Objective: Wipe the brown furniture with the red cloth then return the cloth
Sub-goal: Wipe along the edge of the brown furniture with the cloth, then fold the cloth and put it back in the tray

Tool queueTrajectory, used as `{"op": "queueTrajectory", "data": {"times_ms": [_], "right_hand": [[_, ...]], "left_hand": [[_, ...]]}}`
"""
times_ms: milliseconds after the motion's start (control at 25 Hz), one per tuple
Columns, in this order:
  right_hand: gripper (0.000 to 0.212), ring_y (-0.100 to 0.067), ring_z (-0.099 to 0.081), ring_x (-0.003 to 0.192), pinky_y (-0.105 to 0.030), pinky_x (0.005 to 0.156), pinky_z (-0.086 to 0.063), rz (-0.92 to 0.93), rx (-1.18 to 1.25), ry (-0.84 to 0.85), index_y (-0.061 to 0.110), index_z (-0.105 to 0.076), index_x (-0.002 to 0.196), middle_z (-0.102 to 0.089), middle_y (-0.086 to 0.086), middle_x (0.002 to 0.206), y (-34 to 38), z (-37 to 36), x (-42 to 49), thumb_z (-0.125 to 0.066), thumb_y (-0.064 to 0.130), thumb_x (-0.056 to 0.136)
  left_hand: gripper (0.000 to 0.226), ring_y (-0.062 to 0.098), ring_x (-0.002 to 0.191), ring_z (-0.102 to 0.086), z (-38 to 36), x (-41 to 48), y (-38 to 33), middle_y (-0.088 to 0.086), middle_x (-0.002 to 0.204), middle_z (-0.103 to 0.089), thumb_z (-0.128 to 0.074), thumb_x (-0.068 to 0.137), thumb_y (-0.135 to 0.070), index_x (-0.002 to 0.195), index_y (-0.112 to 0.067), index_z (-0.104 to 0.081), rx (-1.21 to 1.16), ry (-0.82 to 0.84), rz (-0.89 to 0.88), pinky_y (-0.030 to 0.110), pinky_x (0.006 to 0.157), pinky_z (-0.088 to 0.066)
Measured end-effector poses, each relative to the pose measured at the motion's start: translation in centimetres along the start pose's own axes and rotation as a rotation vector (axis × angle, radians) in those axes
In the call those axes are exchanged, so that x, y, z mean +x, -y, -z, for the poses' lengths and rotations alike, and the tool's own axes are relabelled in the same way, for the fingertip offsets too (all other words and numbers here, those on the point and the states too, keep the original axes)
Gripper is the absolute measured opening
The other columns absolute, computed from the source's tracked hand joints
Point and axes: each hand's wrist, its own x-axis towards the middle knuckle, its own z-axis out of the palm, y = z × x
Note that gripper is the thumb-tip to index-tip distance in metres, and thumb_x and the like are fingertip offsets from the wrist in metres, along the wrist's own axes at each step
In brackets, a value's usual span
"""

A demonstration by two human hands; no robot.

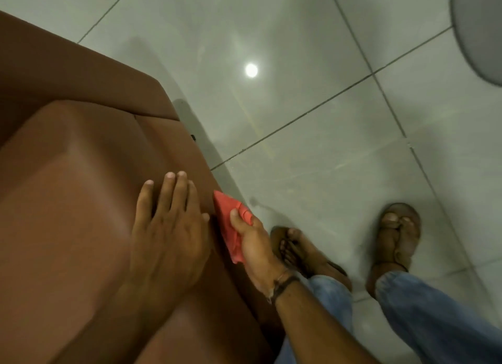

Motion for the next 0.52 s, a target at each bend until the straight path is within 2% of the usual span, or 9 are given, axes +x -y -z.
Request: {"op": "queueTrajectory", "data": {"times_ms": [40,80,120,160,240,280,320,400,520], "right_hand": [[0.043,-0.017,-0.074,0.091,-0.03,0.075,-0.062,-0.021,0.063,-0.02,0.022,-0.062,0.144,-0.069,-0.024,0.132,2.4,0.2,-1.9,-0.051,0.039,0.106],[0.045,-0.027,-0.073,0.088,-0.034,0.071,-0.06,-0.028,0.125,-0.022,0.018,-0.063,0.143,-0.069,-0.029,0.127,4.7,0.3,-3.8,-0.053,0.04,0.105],[0.049,-0.034,-0.074,0.096,-0.04,0.078,-0.061,-0.039,0.201,-0.018,0.014,-0.064,0.142,-0.07,-0.028,0.129,6.9,0.4,-5.6,-0.055,0.04,0.102],[0.051,-0.038,-0.074,0.108,-0.045,0.09,-0.061,-0.053,0.274,-0.035,0.011,-0.064,0.141,-0.072,-0.026,0.13,9.3,0.7,-7.5,-0.058,0.038,0.099],[0.047,-0.039,-0.075,0.112,-0.051,0.098,-0.061,-0.023,0.341,-0.076,0.005,-0.07,0.132,-0.076,-0.024,0.123,15.0,1.8,-11.7,-0.062,0.031,0.093],[0.041,-0.038,-0.078,0.103,-0.05,0.093,-0.063,-0.001,0.345,-0.091,0.003,-0.074,0.125,-0.079,-0.024,0.115,17.8,2.6,-13.6,-0.061,0.026,0.093],[0.036,-0.036,-0.078,0.094,-0.048,0.087,-0.064,0.027,0.344,-0.099,0.001,-0.076,0.118,-0.079,-0.023,0.109,20.4,3.9,-15.3,-0.059,0.021,0.093],[0.039,-0.037,-0.076,0.09,-0.048,0.082,-0.065,0.094,0.293,-0.194,0.001,-0.072,0.12,-0.079,-0.023,0.105,26.4,7.5,-18.5,-0.055,0.013,0.087],[0.059,-0.041,-0.073,0.096,-0.052,0.088,-0.061,0.166,0.245,-0.373,-0.001,-0.068,0.126,-0.078,-0.024,0.111,33.7,14.3,-20.6,-0.057,0.013,0.069]], "left_hand": [[0.07,0.034,0.166,-0.027,1.4,0.2,-0.5,0.02,0.174,-0.035,-0.024,0.107,-0.046,0.162,-0.003,-0.037,-0.182,0.008,0.036,0.055,0.135,-0.018],[0.074,0.026,0.168,-0.019,3.0,0.6,-1.2,0.013,0.179,-0.027,-0.024,0.107,-0.055,0.165,-0.009,-0.031,-0.417,0.066,0.104,0.049,0.136,-0.015],[0.075,0.018,0.167,-0.019,5.0,1.2,-2.1,0.008,0.18,-0.026,-0.027,0.106,-0.061,0.166,-0.015,-0.031,-0.674,0.162,0.167,0.043,0.135,-0.015],[0.072,0.013,0.161,-0.031,7.3,1.4,-3.2,0.006,0.175,-0.038,-0.033,0.104,-0.063,0.161,-0.021,-0.042,-0.931,0.269,0.197,0.039,0.133,-0.021],[0.052,0.005,0.122,-0.069,12.0,2.1,-6.3,-0.001,0.131,-0.08,-0.049,0.095,-0.065,0.122,-0.033,-0.08,-1.358,0.366,0.185,0.037,0.119,-0.044],[0.041,0.004,0.101,-0.078,13.7,2.3,-7.9,-0.007,0.106,-0.087,-0.06,0.086,-0.064,0.099,-0.036,-0.087,-1.483,0.366,0.155,0.038,0.108,-0.053],[0.032,0.007,0.093,-0.081,15.2,2.6,-9.7,-0.009,0.097,-0.088,-0.071,0.079,-0.061,0.09,-0.037,-0.087,-1.54,0.359,0.099,0.042,0.102,-0.059],[0.026,0.018,0.098,-0.083,18.8,3.7,-14.3,-0.007,0.106,-0.086,-0.088,0.076,-0.047,0.1,-0.036,-0.084,-1.521,0.326,-0.019,0.052,0.101,-0.064],[0.028,0.023,0.096,-0.082,24.3,6.3,-21.9,-0.008,0.112,-0.08,-0.082,0.082,-0.033,0.11,-0.036,-0.078,-1.4,0.261,-0.131,0.053,0.096,-0.066]]}}
